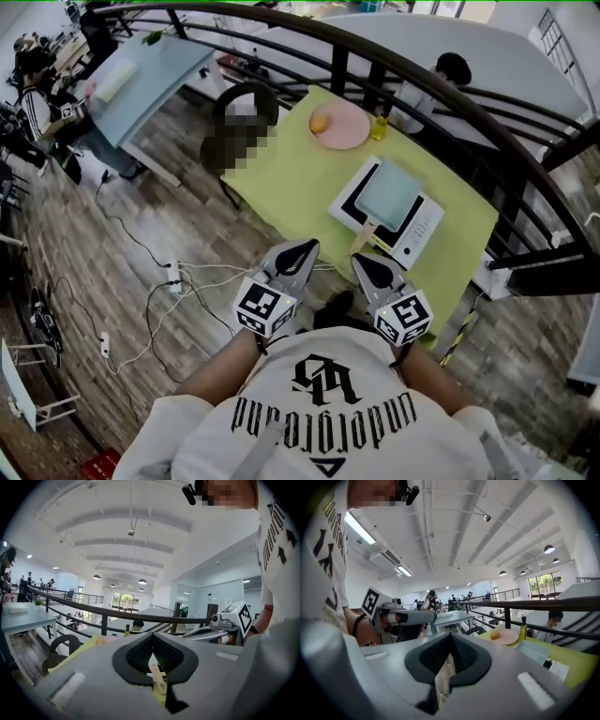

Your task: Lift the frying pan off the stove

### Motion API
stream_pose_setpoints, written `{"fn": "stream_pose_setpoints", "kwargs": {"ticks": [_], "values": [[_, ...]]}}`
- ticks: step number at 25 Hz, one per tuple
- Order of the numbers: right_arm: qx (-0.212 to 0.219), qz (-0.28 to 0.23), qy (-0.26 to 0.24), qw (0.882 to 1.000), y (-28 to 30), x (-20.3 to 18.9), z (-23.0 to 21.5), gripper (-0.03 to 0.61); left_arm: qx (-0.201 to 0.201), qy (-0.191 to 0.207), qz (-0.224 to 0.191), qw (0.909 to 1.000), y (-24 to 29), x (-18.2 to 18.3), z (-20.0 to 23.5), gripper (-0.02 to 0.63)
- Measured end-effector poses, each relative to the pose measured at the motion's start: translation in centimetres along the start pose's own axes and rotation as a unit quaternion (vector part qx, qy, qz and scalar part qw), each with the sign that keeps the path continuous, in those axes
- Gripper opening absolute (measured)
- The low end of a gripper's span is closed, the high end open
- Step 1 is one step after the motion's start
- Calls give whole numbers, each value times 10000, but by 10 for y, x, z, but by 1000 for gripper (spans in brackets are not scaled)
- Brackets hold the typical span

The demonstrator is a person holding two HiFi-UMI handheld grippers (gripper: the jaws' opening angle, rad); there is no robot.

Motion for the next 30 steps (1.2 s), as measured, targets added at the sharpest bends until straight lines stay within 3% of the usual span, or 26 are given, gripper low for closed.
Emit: {"fn": "stream_pose_setpoints", "kwargs": {"ticks": [7, 15, 23, 28, 30], "values": [[-257, 92, 288, 9992, 4, 0, -70, 2, -651, -154, 428, 9968, 84, -9, 4, 5], [-763, 203, 853, 9932, 7, -22, -106, 2, -1473, -241, 1016, 9836, 132, -31, 5, 5], [-1398, 285, 1645, 9760, 20, -56, -125, 2, -2240, -604, 1721, 9574, 155, -72, 20, 6], [-1594, 369, 2320, 9588, 26, -91, -129, 4, -2566, -922, 2197, 9367, 159, -108, 25, 57], [-1636, 397, 2617, 9504, 28, -105, -131, 50, -2672, -1022, 2373, 9284, 161, -123, 25, 81]]}}
Point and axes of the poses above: the fingertips, and each gripper's own axes: y forward along the fingers, z to its left, x out of its top, the point moved 4 cm from there along -y, backward along the fingers, and after that the axes turned 2 degrees about -x, right-handed, at the moved point
